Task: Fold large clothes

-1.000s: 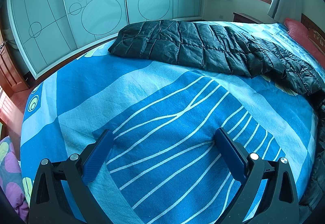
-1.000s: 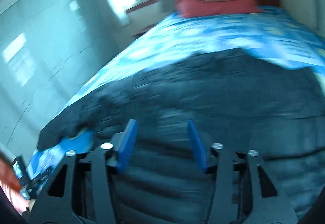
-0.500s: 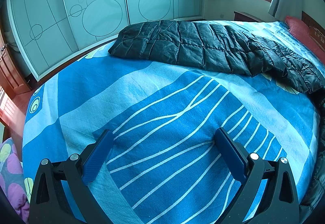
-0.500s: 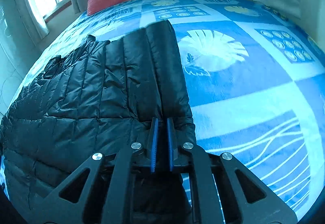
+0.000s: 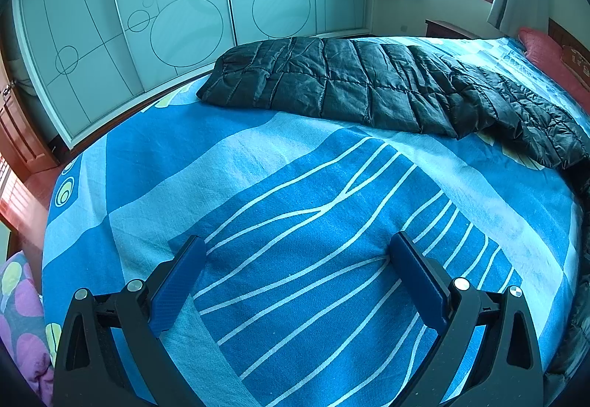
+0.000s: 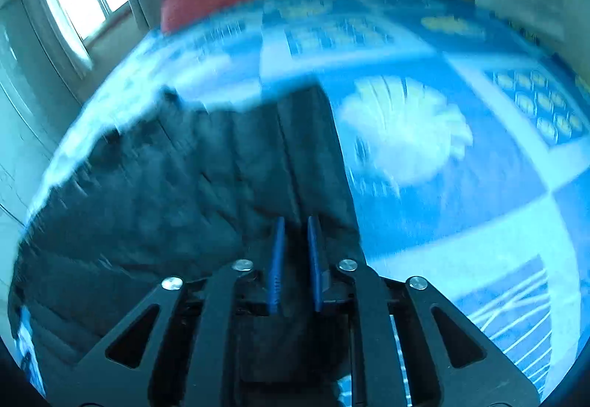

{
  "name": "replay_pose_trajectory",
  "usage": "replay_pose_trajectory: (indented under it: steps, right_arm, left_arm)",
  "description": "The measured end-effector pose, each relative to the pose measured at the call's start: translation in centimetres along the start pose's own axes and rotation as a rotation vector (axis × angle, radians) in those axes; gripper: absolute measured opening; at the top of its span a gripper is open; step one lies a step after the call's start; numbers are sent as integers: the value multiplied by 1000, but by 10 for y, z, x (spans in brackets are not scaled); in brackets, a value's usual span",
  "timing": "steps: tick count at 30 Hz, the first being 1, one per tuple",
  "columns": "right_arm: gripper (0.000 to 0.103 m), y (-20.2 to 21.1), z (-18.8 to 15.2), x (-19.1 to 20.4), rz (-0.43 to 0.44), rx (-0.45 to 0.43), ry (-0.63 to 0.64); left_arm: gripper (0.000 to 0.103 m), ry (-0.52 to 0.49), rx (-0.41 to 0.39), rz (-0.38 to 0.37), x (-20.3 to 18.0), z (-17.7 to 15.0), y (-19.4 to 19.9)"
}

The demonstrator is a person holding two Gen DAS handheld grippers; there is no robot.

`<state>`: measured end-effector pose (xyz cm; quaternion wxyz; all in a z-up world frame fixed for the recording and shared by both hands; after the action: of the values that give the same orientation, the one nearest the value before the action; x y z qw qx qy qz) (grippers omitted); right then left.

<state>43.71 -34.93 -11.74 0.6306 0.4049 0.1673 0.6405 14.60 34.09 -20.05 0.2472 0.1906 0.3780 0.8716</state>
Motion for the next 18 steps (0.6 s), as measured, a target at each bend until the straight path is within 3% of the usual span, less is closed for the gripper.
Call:
replay_pose_trajectory:
  steps: [1, 4, 9, 12, 14, 15, 18]
  right_arm:
    - [29, -3, 6, 4, -11, -8, 17]
    - [30, -26, 15, 12, -57, 2, 70]
    - [31, -68, 2, 1, -131, 72, 92]
    - [33, -51, 1, 8, -128, 57, 60]
    - [42, -29, -7, 22, -81, 21, 38]
    - [48, -15, -16, 30, -68, -1, 38]
    - [50, 9, -51, 50, -57, -19, 67]
  left_arm:
    - [99, -1, -1, 1, 0, 0, 0]
    - [99, -1, -1, 1, -1, 0, 0]
    - [99, -2, -1, 2, -1, 0, 0]
    - [99, 0, 0, -1, 0, 0, 0]
    - [99, 1, 0, -2, -1, -1, 0]
    - [99, 1, -1, -2, -2, -1, 0]
    - [99, 2, 0, -3, -2, -1, 0]
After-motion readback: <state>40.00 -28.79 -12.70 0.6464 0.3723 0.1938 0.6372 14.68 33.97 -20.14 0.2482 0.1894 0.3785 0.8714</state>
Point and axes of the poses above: each gripper's, at about its wrist camera, not at the fingertips, and y roughly against the way its jaws point, x to its left, z to its top, the point moved 7 cm from there along -y, roughly the way its jaws point, and after that the axes turned 8 degrees about z, right-handed, at the moved point
